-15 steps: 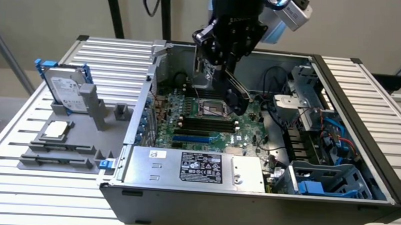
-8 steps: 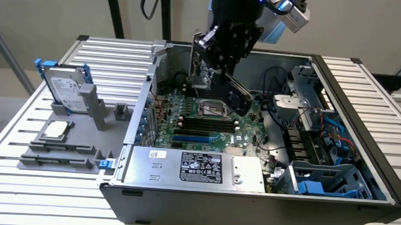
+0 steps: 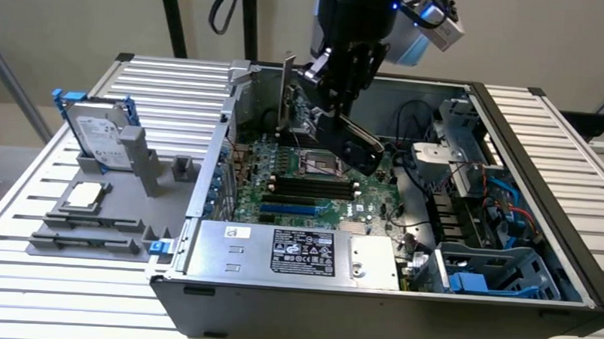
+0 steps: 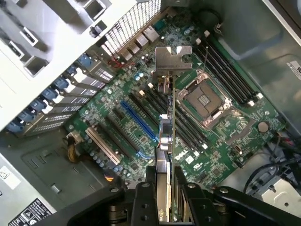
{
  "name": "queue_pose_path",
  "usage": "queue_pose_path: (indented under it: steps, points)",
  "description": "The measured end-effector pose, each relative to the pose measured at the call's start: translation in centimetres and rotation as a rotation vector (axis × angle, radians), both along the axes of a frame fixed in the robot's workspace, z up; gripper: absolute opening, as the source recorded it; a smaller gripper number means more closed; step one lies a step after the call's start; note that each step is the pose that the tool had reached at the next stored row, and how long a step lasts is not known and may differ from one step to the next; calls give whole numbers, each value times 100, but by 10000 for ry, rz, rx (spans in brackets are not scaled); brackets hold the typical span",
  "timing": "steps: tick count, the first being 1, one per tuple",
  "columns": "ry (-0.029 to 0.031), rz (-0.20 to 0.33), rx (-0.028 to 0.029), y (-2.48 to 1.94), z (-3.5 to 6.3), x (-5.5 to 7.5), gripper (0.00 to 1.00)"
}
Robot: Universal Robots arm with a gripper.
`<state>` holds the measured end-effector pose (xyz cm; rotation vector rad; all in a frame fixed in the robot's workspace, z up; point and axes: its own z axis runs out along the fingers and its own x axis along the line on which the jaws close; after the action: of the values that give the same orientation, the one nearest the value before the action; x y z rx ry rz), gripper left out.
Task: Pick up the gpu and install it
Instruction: 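Pick up the gpu and move the gpu toward the slot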
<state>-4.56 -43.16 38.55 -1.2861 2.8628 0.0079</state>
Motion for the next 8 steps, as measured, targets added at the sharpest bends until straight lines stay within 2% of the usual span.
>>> queue_pose_path:
  steps: [8]
  points:
    - [1, 1461, -1, 0, -72, 0, 26]
